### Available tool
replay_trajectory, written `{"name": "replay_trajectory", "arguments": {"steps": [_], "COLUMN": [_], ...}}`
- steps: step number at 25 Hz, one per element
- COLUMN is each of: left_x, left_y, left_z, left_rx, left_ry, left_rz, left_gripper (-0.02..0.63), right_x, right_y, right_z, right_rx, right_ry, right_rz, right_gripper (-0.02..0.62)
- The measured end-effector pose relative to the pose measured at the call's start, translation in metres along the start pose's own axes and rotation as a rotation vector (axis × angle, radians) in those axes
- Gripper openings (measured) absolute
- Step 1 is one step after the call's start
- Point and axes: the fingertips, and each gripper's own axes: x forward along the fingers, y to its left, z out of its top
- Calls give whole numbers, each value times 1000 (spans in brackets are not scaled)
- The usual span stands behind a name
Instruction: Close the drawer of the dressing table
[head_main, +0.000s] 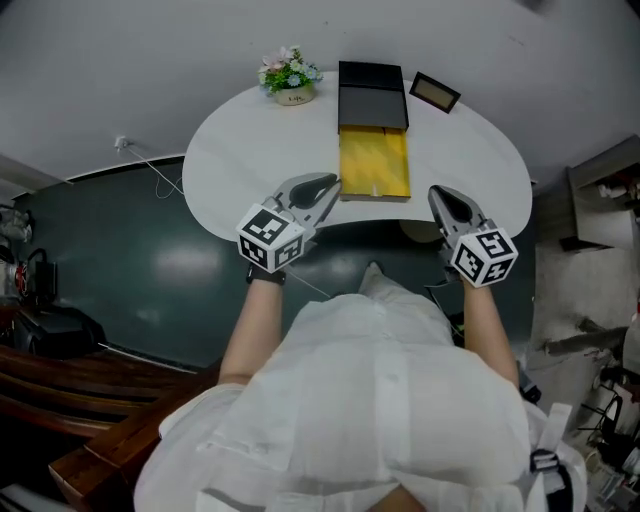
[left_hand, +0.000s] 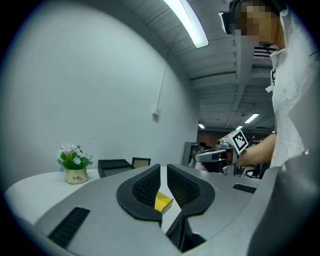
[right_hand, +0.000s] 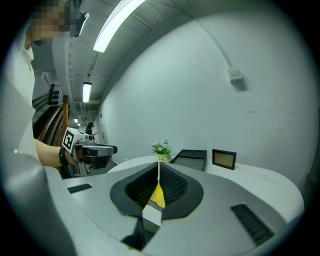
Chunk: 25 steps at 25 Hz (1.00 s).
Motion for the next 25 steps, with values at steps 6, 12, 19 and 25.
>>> {"name": "replay_trajectory", "arguments": {"steps": [6,12,19,25], "left_x": [50,92,109,116], "left_y": [3,2,-3,3], "left_z": [-26,-60,-112,-145], "left_rx": [95,122,187,288], "left_ry": [150,321,581,783], "left_rz": [-111,-193,-310,-412], "left_gripper": [106,150,149,122], "right_x": [37,66,89,98], "right_y": [-18,-23,-8,-7], "right_z": [-25,-57,-98,-126], "right_rx": [-68,-251,-494,-681], "right_ry": [157,337,548,728], "right_rz": [141,277,458,566], "right_gripper": [24,63,66,69]}}
